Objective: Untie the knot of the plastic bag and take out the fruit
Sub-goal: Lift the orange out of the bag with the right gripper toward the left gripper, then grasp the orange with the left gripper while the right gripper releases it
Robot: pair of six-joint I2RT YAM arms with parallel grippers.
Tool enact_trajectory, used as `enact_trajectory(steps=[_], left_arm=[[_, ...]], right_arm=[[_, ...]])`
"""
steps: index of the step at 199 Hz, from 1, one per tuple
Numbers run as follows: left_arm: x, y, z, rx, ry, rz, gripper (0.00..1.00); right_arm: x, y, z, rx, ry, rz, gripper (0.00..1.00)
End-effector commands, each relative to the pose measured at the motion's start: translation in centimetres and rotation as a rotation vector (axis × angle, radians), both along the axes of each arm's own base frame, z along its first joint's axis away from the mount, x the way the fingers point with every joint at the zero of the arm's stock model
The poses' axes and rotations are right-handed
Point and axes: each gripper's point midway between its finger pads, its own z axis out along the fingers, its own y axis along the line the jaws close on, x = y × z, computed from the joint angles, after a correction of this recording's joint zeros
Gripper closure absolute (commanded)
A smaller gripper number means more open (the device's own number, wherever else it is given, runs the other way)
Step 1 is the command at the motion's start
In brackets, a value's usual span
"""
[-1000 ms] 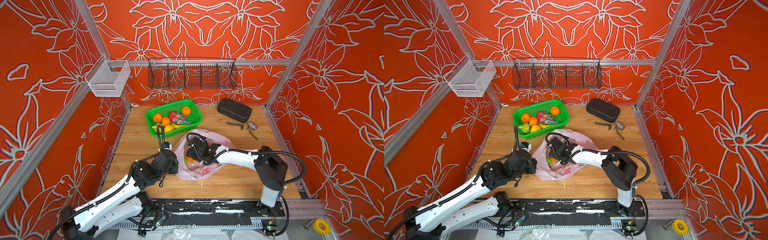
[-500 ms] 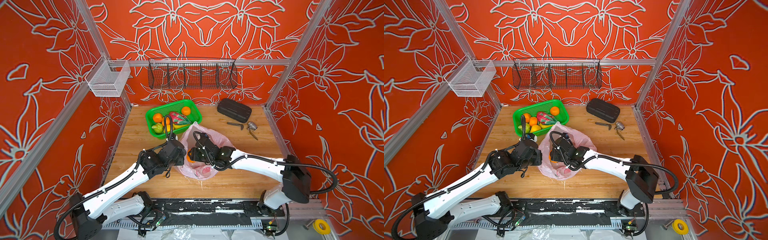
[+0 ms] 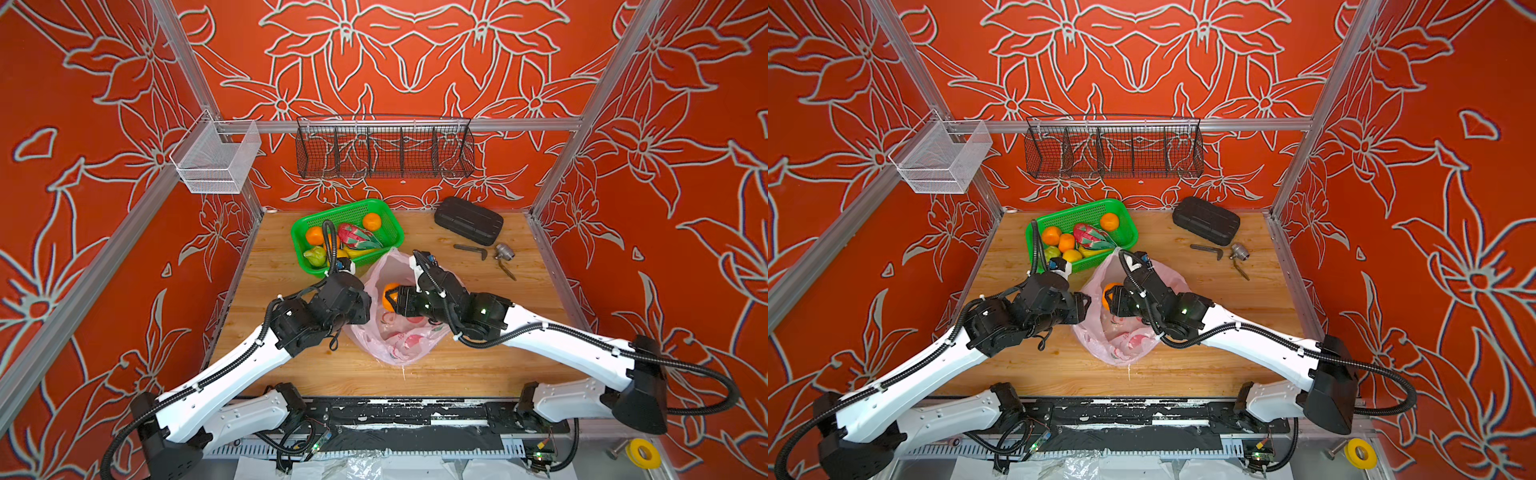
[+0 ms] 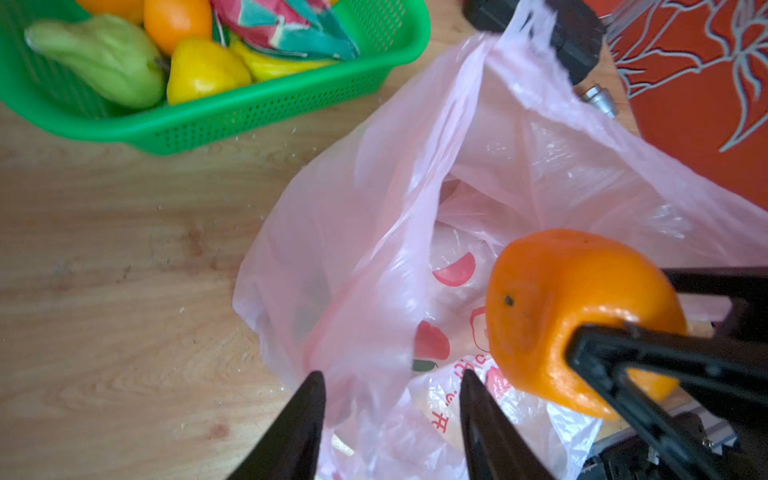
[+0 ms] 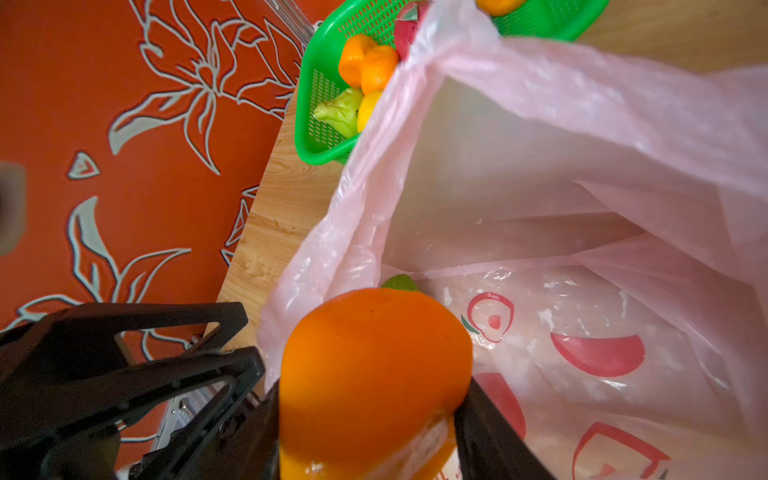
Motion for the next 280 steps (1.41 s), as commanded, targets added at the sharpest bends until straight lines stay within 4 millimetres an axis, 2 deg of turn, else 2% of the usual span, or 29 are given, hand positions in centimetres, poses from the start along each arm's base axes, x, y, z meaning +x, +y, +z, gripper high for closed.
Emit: enact_trajectory(steps=[1,22,65,99,103,120,145,176,206,235,280], left_arm=[[0.2,-0.6,3.6,-0.043,-0.116,-0.067,0.44],[0.2,-1.5,6.7,-0.052,-0.235,-0.165,0.39],[0.1,-4.5,13.1,-0.026,-0.532,-0.412,0.18],[1.0,-6.0,16.1,0.094,-0.693,-0.521,0.06],[1.8,-6.6,15.5,0.121,-0.684,-0.528,0.05],[2.8,-7.4,16.7,0.168,-0.746,-0.542,0.01],[4.0,-9.0,18.4,0.193,-0.825,-0.578,0.0],[5.7,-10.7,18.9,0.23,-0.871,-0.591,0.0],[6.6,-12.0,19.7,0.21,-0.915,-0.598,0.03],[7.1,-12.5,20.2,0.197,-0.931,-0.592,0.11],[6.6,-12.4,21.2,0.162,-0.954,-0.586,0.19]], right_arm=[[0.7,-0.6,3.3,0.03,-0.047,-0.001,0.46],[1.6,-1.0,6.0,0.1,-0.044,-0.018,0.46],[4.1,-2.5,11.3,0.373,0.029,-0.078,0.46],[5.0,-4.0,15.1,0.514,0.029,-0.106,0.46],[5.1,-4.1,15.4,0.525,0.03,-0.108,0.46],[4.8,-4.6,16.7,0.571,0.024,-0.106,0.46],[4.2,-4.9,18.0,0.619,0.026,-0.092,0.46],[3.5,-5.3,19.0,0.673,0.019,-0.084,0.47],[2.9,-5.6,19.7,0.694,0.01,-0.069,0.47],[2.6,-5.9,20.1,0.704,0.002,-0.072,0.47],[2.7,-6.4,19.2,0.698,0.012,-0.101,0.48]])
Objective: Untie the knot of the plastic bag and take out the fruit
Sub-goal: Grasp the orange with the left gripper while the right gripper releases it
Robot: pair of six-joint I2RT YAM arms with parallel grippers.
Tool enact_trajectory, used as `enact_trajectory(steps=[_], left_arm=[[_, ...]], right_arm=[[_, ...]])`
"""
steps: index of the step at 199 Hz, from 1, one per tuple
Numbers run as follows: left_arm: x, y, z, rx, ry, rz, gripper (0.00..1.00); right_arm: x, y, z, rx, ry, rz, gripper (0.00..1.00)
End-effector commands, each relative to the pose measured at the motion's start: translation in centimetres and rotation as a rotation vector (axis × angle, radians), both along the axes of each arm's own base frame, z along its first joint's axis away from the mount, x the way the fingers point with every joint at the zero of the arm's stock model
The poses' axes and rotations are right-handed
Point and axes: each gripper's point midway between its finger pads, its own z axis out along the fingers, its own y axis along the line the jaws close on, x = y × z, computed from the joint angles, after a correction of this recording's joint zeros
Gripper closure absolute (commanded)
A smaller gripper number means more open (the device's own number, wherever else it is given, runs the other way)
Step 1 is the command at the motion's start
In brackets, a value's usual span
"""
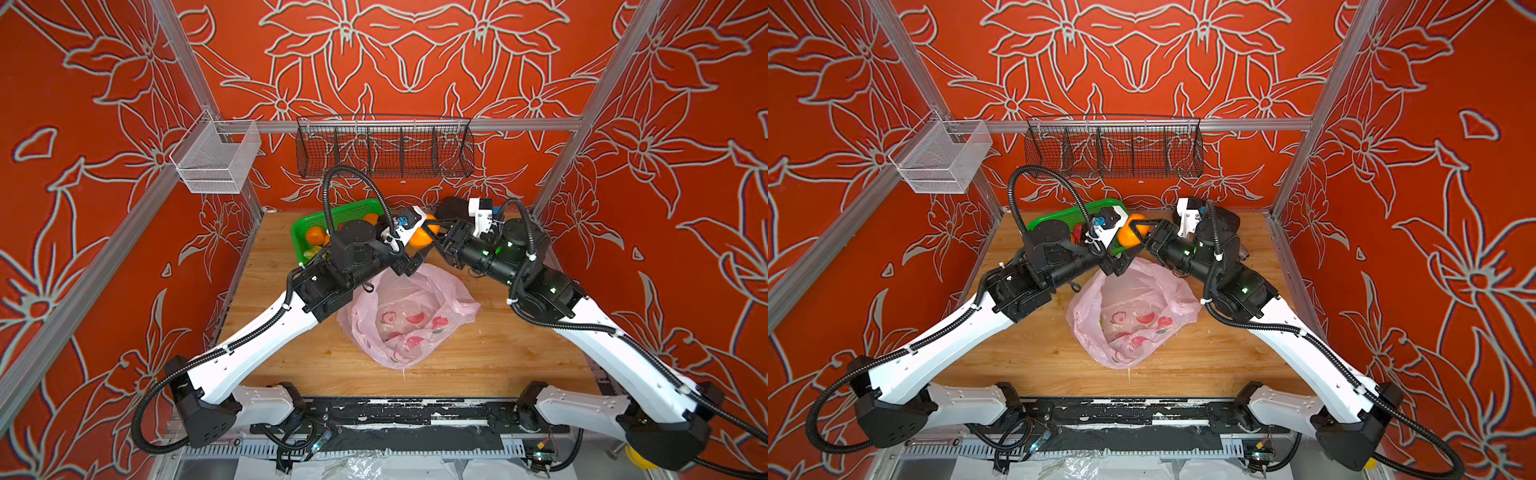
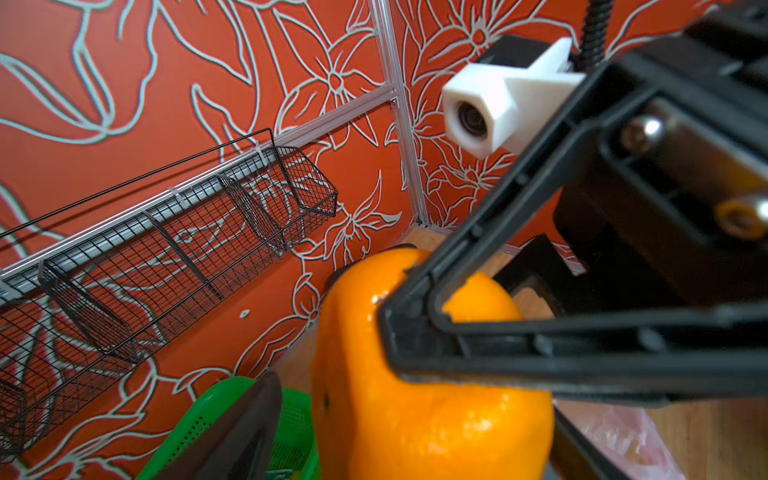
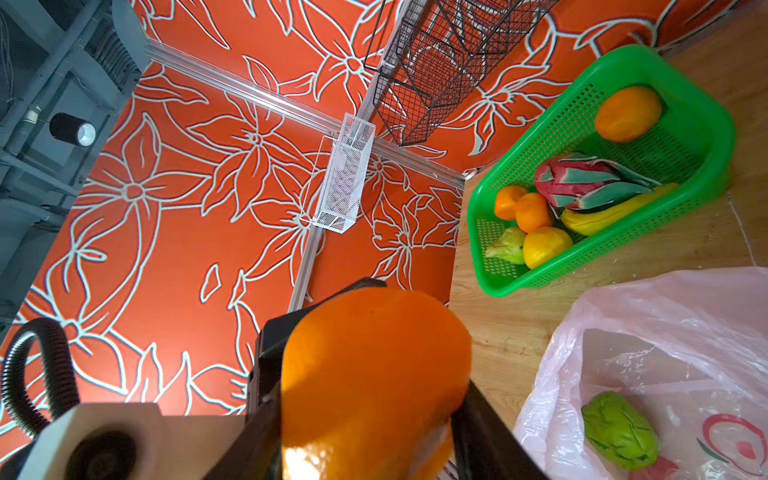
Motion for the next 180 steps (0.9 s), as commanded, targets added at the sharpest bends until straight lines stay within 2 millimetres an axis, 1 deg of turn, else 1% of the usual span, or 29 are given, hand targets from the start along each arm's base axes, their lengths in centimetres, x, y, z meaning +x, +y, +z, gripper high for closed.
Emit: enact_trajectory(steps=[1,14,26,40,49,65,81,87,93,101,107,120,132,154,165,180], left_arm=[[-0.3,0.2,2.7,-0.06,-0.064,-0.01,0.19],[-0.6,0.2,2.9,-0.066,-0.067,-0.019,0.23],[-0.6,0.3,2.7,-0.062,-0.062,-0.017,0.29],[-0.6,0.4,2.5,-0.052,-0.057,-0.014,0.4],[-0.6,0.4,2.5,-0.055,-0.052,-0.014,0.44],[-0.7,0.3,2.4,-0.053,-0.05,-0.024,0.46],[-0.7,0.2,2.3,-0.052,-0.043,-0.023,0.46],[-0.6,0.3,2.2,-0.052,-0.04,-0.02,0.46],[-0.5,0.3,2.1,-0.054,-0.037,-0.013,0.46],[-0.4,0.5,2.1,-0.062,-0.031,-0.001,0.46],[-0.3,0.6,2.1,-0.067,-0.024,0.008,0.46],[-0.1,1.0,2.0,-0.089,0.0,0.027,0.46],[0.4,1.8,2.0,-0.122,0.04,0.064,0.45],[1.2,3.8,1.8,-0.203,0.109,0.129,0.45],[1.8,5.2,1.7,-0.262,0.152,0.167,0.45],[2.8,7.4,1.2,-0.355,0.237,0.222,0.45]], right_arm=[[-0.6,-0.1,0.2,0.032,0.006,0.008,0.48],[-0.5,-0.2,-0.1,0.029,0.016,0.001,0.48],[-0.6,-0.1,-0.1,0.037,0.016,0.007,0.48],[-0.6,0.0,0.1,0.044,0.012,0.014,0.48],[-0.5,0.1,-0.1,0.039,0.015,0.016,0.48],[-0.6,0.1,-0.2,0.037,0.02,0.015,0.48],[-0.6,0.0,-0.2,0.038,0.018,0.01,0.45],[-0.6,-0.1,-0.1,0.038,0.018,0.008,0.43],[-0.6,-0.2,0.0,0.04,0.016,0.003,0.38],[-0.6,-0.5,0.2,0.039,0.01,-0.008,0.29],[-0.7,-0.7,0.3,0.035,0.004,-0.018,0.2],[-0.8,-1.6,0.8,0.023,-0.021,-0.049,0.1],[-1.0,-2.5,1.4,0.017,-0.049,-0.081,0.05],[-1.1,-3.9,2.0,0.005,-0.092,-0.134,0.03],[-1.2,-4.5,2.2,-0.009,-0.113,-0.153,0.03],[-1.2,-4.9,2.0,-0.035,-0.124,-0.168,0.03]])
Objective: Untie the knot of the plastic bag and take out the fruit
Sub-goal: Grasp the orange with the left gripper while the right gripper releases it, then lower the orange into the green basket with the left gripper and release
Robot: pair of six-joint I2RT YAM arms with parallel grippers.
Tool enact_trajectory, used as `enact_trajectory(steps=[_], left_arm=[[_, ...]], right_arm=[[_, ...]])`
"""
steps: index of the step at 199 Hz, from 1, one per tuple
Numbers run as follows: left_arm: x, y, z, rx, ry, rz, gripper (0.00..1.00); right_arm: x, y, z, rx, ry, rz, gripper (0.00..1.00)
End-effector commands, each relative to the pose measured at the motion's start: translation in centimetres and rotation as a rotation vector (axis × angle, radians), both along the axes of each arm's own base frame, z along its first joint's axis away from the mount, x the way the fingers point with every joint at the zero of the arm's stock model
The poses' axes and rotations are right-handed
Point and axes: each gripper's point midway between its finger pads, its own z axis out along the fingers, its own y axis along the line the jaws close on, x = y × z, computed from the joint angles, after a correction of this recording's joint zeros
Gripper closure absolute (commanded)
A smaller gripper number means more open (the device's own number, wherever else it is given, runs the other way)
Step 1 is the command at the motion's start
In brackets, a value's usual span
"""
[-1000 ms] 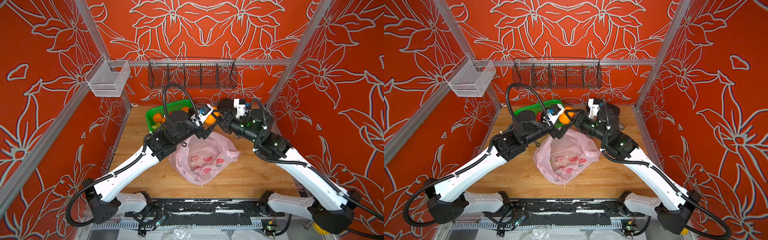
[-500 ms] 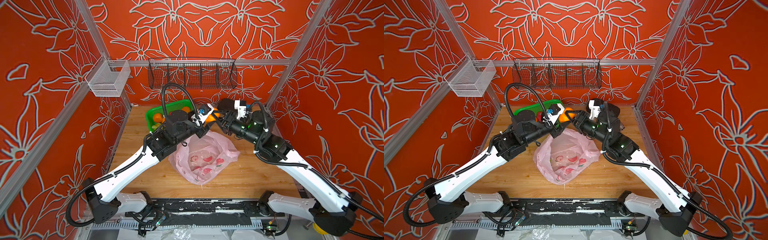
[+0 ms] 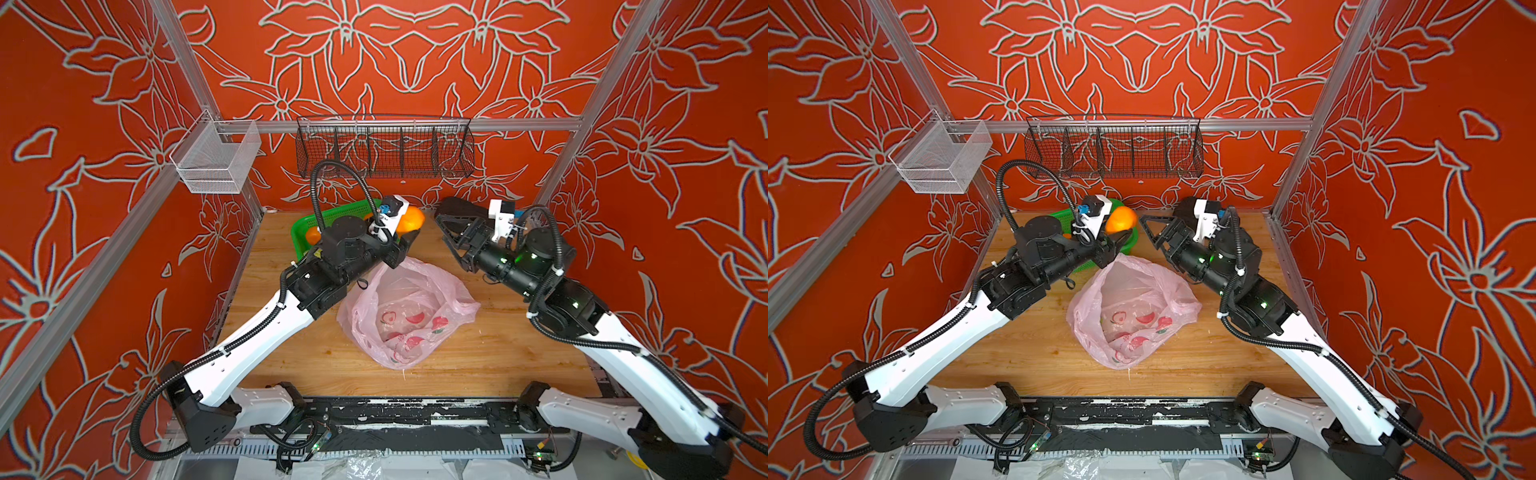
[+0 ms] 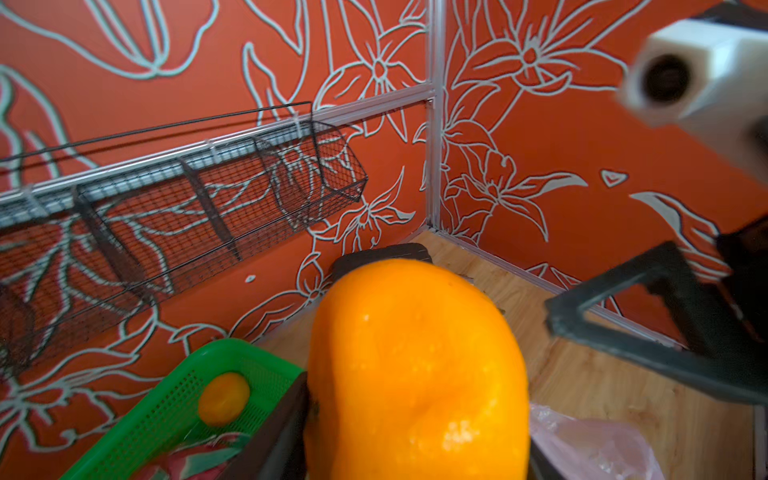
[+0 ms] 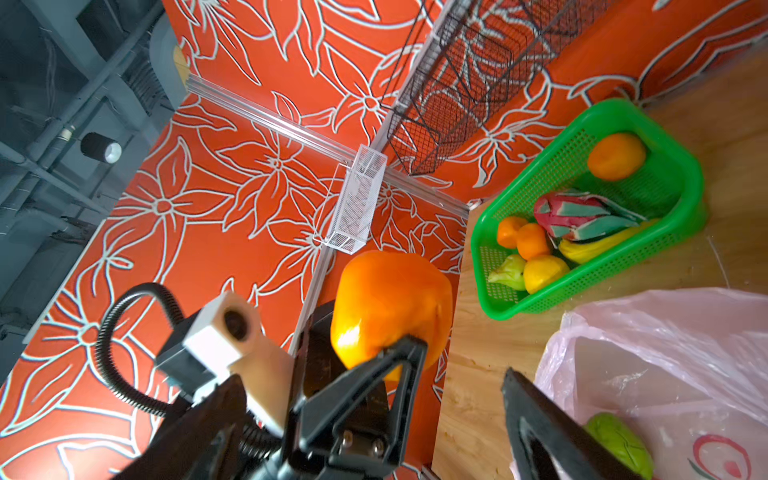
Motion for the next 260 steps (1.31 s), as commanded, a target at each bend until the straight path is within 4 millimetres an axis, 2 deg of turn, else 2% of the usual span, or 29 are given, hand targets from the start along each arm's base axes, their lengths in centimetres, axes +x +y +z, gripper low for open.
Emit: enact_trajectory(steps=[1,29,59,100,133,184,235,260], left_arm=[[0.7,3.7,1.0,-0.192,0.098,0.094,0.45],[2.3,8.0,-0.9,-0.317,0.25,0.226,0.45],[3.8,11.7,-4.0,-0.434,0.419,0.348,0.45],[5.7,15.2,-9.4,-0.55,0.698,0.5,0.47],[7.1,16.1,-12.9,-0.577,0.878,0.562,0.47],[9.9,17.4,-17.1,-0.658,1.037,0.609,0.47],[13.9,17.0,-21.5,-0.683,1.142,0.572,0.47],[16.8,15.3,-22.9,-0.701,1.189,0.468,0.47]], right_arm=[[0.3,-1.3,-0.3,-0.051,-0.03,-0.067,0.03],[0.2,-1.3,-0.7,-0.063,-0.033,-0.064,0.03],[0.4,-0.9,-1.4,-0.068,-0.028,-0.055,0.03],[0.6,-0.6,-2.2,-0.08,-0.012,-0.048,0.03],[0.8,-0.6,-2.9,-0.09,0.007,-0.056,0.03],[0.8,-0.9,-4.3,-0.122,0.052,-0.065,0.03],[1.1,-1.4,-4.8,-0.181,0.123,-0.097,0.03],[1.5,-1.6,-5.4,-0.205,0.167,-0.123,0.03]])
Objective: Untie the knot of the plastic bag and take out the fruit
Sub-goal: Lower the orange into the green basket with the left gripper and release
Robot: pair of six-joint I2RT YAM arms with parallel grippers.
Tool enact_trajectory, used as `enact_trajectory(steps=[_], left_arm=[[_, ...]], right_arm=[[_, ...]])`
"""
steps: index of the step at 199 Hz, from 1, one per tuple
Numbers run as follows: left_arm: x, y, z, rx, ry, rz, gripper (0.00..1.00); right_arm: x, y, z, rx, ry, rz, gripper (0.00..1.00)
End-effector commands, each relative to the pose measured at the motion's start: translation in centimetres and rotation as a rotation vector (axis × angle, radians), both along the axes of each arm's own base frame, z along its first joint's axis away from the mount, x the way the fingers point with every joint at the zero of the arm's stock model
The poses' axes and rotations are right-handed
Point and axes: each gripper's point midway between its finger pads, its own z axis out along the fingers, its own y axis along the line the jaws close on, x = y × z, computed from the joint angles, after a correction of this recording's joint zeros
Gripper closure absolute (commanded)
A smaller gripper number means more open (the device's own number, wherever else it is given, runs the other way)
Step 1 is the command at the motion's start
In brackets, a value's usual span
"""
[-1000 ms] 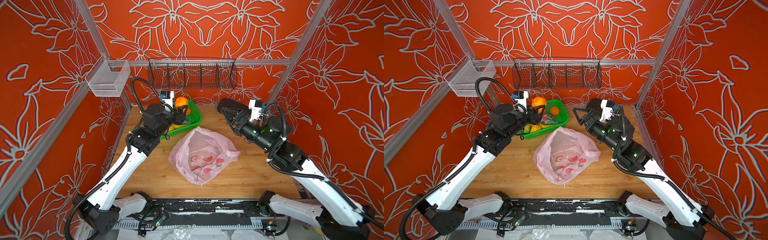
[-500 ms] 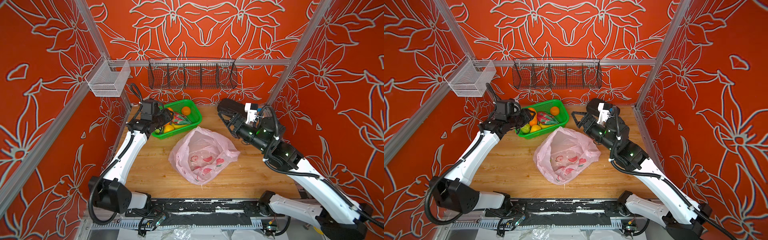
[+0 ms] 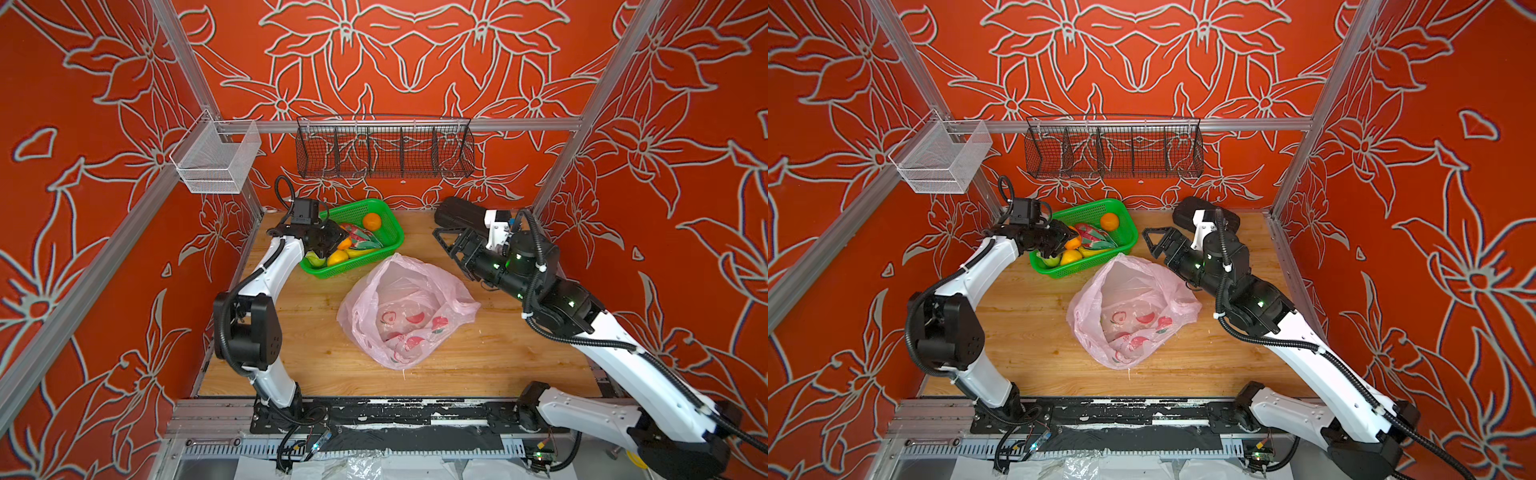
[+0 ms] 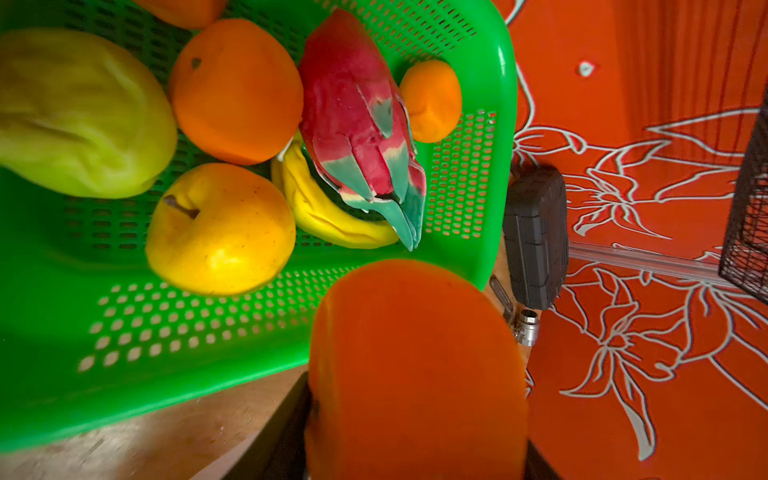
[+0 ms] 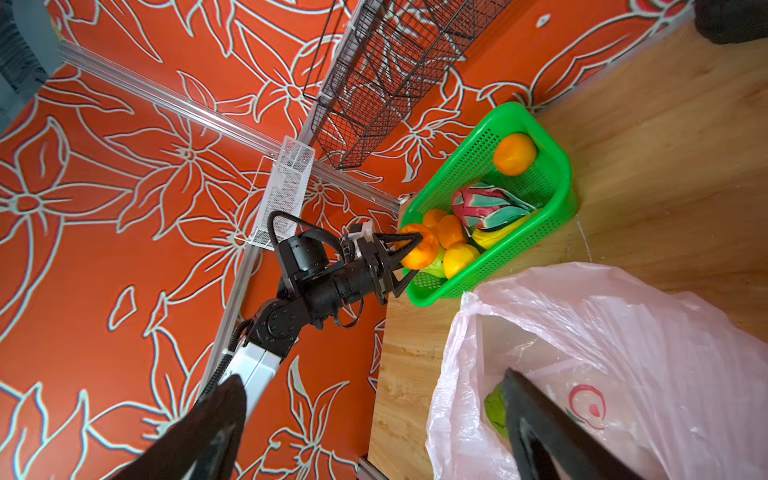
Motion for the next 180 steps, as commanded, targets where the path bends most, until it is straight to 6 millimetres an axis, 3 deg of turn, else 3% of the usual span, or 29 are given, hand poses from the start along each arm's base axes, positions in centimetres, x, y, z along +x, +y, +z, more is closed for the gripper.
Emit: enact_trajectory(steps=[1,46,90,152,180], left_arm=[[2.8,-1.9,0.5,-0.105,-0.042,-0.077,0.47],[6.6,-6.1,-1.3,-0.229,-0.018,-0.215,0.48],[9.5,-8.1,-2.9,-0.296,-0.035,-0.195,0.47],[11.3,-10.8,-5.1,-0.323,-0.043,-0.223,0.46],[11.8,-11.2,-6.9,-0.317,-0.012,-0.227,0.4]], right_arm=[[0.3,-0.9,0.0,-0.022,0.042,-0.054,0.03],[1.4,-0.9,-1.4,-0.025,0.098,-0.104,0.03],[2.2,-0.1,-2.2,-0.026,0.135,-0.105,0.03],[1.8,-0.7,-2.7,-0.041,0.151,-0.115,0.03],[1.5,-1.2,-2.9,-0.036,0.152,-0.126,0.03]])
